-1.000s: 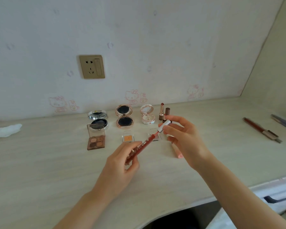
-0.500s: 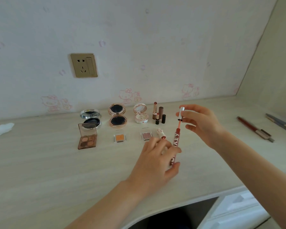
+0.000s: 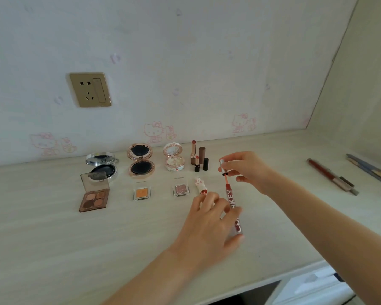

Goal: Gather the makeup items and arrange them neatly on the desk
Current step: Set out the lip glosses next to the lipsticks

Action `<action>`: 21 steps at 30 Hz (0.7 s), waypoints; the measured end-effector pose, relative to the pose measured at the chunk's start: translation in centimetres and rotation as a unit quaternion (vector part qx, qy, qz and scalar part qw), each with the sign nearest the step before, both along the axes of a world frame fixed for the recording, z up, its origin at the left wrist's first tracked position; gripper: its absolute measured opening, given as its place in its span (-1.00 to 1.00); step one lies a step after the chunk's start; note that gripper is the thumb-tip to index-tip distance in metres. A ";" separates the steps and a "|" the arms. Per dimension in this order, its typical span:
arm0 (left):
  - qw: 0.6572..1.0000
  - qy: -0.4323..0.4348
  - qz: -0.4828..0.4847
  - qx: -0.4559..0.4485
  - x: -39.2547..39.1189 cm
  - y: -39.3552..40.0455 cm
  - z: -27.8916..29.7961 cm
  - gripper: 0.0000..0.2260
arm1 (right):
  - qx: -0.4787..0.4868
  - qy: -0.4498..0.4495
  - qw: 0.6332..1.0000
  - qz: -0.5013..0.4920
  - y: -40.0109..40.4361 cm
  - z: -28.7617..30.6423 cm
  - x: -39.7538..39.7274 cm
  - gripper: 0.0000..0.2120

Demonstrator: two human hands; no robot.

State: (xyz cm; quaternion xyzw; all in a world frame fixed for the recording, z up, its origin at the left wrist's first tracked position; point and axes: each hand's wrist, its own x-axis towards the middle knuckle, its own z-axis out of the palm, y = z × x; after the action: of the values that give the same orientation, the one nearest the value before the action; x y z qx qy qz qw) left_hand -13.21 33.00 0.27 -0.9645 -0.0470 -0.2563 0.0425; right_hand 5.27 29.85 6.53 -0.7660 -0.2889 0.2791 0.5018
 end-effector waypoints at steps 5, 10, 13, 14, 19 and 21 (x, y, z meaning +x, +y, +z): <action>0.998 0.005 0.058 -0.018 -0.1 0.1 -0.5 -0.61 | -0.034 -0.021 0.999 0.020 2.0 -0.7 -0.1 -0.86; 0.998 0.007 0.054 -0.032 0.0 0.3 -0.7 -0.66 | -0.077 -0.065 0.994 0.029 3.2 -1.4 0.2 -0.95; 0.999 -0.005 0.044 -0.025 0.1 0.4 -1.0 -0.70 | -0.093 -0.073 0.992 0.044 3.7 -1.8 0.3 -0.98; 0.999 -0.007 0.039 -0.024 0.1 0.4 -1.0 -0.72 | -0.094 -0.070 0.992 0.046 3.8 -1.9 0.3 -0.98; 0.999 -0.012 0.010 -0.040 0.3 0.6 -1.1 -0.74 | -0.102 -0.073 0.991 0.054 4.6 -2.1 0.4 -0.95; 0.999 -0.016 -0.001 -0.049 0.4 0.7 -1.2 -0.76 | -0.105 -0.080 0.990 0.055 4.8 -2.1 0.5 -0.96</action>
State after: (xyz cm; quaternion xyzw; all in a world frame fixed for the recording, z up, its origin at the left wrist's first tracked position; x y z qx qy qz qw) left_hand -12.86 33.70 -0.94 -0.9614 -0.0589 -0.2687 -0.0055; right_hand 5.76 34.60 4.39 -0.8173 -0.3391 0.2726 0.3778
